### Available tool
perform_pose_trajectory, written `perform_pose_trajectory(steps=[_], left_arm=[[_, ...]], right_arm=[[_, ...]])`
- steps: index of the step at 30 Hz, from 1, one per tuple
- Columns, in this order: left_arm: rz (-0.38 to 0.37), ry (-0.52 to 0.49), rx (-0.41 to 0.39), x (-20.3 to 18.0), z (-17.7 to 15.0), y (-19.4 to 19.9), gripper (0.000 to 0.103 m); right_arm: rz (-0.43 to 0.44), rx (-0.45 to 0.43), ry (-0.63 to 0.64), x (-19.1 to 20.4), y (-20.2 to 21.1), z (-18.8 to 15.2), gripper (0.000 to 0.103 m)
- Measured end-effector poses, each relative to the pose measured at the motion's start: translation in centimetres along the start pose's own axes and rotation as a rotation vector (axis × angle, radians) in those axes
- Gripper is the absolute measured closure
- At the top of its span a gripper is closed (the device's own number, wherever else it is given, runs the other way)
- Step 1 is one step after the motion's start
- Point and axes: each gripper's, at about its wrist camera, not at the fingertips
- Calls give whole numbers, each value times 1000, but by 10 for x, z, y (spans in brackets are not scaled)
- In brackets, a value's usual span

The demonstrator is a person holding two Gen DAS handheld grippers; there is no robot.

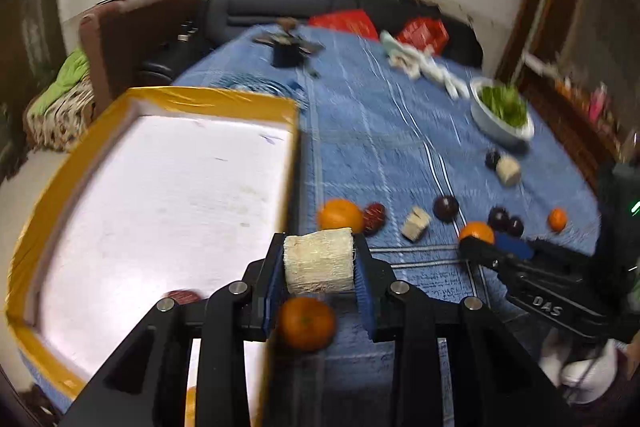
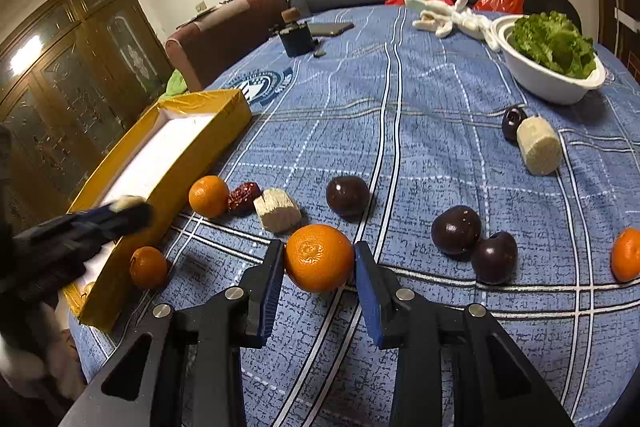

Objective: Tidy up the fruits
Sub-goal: 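Grasp a white cube with the left tool while the right tool grasps a tangerine, then carry both into the yellow tray and open both tools to release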

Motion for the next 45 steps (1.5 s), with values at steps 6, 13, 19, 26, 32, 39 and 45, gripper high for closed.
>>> perform_pose_trajectory(steps=[6,13,19,26,32,39,45], left_arm=[[85,98,-74,56,-5,44,72],[146,246,-91,122,-20,56,72],[190,295,-81,150,-33,56,72],[205,324,-83,171,-41,61,72],[196,345,-125,175,-43,75,50],[194,347,-182,169,-39,96,35],[191,331,-209,156,-36,109,32]], right_arm=[[-13,-16,15,12,7,2,64],[84,-22,126,83,23,16,64],[203,58,224,163,0,20,64],[237,144,306,223,-36,6,64],[246,177,333,243,-46,-4,63],[246,156,328,247,-42,-9,46],[247,87,294,227,-16,4,46]])
Point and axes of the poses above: each gripper's, at about its wrist camera, not at the fingertips, and y roughly against the way its jaws point, x to its left, z to its top, and after that the axes turned 5 degrees about -z, right-handed
